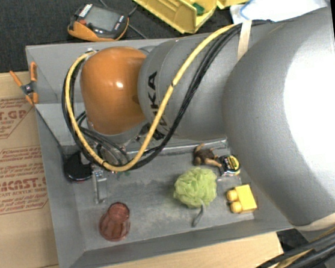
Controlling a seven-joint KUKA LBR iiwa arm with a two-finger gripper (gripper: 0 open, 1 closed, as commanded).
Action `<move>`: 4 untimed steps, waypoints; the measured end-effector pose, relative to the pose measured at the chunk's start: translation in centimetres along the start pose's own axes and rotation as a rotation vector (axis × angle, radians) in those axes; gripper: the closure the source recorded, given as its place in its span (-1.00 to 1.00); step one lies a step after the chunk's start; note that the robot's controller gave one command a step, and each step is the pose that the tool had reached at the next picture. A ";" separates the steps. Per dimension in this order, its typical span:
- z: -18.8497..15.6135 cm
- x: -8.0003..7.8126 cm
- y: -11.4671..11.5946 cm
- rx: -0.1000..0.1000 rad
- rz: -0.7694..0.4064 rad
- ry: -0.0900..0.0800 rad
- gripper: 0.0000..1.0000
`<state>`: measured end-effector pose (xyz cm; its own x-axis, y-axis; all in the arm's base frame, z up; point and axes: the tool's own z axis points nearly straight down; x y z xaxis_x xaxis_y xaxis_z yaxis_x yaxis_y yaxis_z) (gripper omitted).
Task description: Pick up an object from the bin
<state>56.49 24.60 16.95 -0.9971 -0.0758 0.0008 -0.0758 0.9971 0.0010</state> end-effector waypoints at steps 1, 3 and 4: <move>-2.7 -2.9 0.0 -0.006 0.097 -0.013 -1.00; 2.5 0.5 -0.6 -0.005 -0.257 -0.023 -1.00; 4.6 -1.6 -1.2 -0.003 0.096 -0.005 -1.00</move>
Offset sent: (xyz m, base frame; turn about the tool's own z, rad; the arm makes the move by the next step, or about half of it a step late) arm 0.0037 -0.0151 -0.0298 0.0276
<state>58.17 23.49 12.37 -0.9998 0.0205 -0.0042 0.0205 0.9998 0.0040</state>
